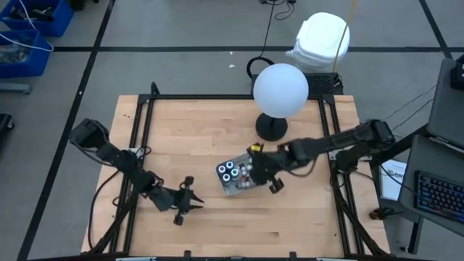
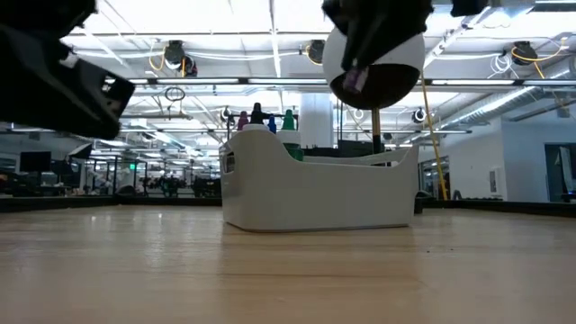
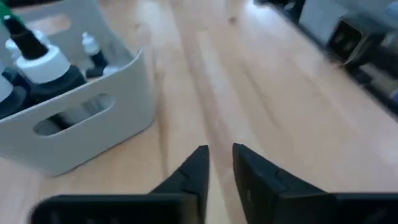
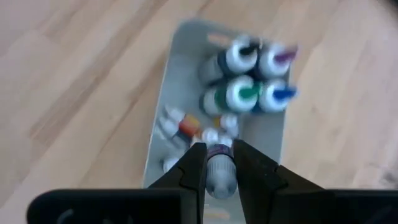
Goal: Pick & Place food coloring
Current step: Put the small violet food coloring bottle into the gray bin
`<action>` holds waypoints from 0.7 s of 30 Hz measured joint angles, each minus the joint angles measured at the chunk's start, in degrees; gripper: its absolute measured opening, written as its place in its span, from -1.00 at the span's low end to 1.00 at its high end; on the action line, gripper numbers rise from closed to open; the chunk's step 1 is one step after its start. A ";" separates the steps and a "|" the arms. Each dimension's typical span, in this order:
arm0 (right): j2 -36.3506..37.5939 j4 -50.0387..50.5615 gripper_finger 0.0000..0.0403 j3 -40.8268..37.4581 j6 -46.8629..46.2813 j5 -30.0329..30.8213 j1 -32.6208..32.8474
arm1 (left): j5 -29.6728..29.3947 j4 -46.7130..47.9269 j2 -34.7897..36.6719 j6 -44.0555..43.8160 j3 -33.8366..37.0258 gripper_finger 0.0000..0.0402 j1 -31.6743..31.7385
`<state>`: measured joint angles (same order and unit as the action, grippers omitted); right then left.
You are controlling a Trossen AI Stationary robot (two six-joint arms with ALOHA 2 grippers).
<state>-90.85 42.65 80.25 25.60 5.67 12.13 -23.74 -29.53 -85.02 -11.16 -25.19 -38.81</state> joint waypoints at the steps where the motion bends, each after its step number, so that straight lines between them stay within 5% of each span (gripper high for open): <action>1: -0.18 1.24 -0.73 0.00 0.00 -0.86 -1.48 | 0.25 -2.18 0.03 0.04 1.34 -0.67 -0.07; 7: -4.28 1.64 -0.73 -0.01 1.42 -1.17 -7.10 | 2.69 -2.10 0.00 -0.39 3.68 -0.97 0.33; 21: -16.32 4.94 -0.72 -0.02 1.86 -1.51 -8.98 | 4.80 -2.02 -0.02 0.50 3.67 -0.88 0.52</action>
<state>-107.17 47.59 80.23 27.46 4.16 3.16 -18.94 -31.55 -85.03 -10.66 -21.52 -38.28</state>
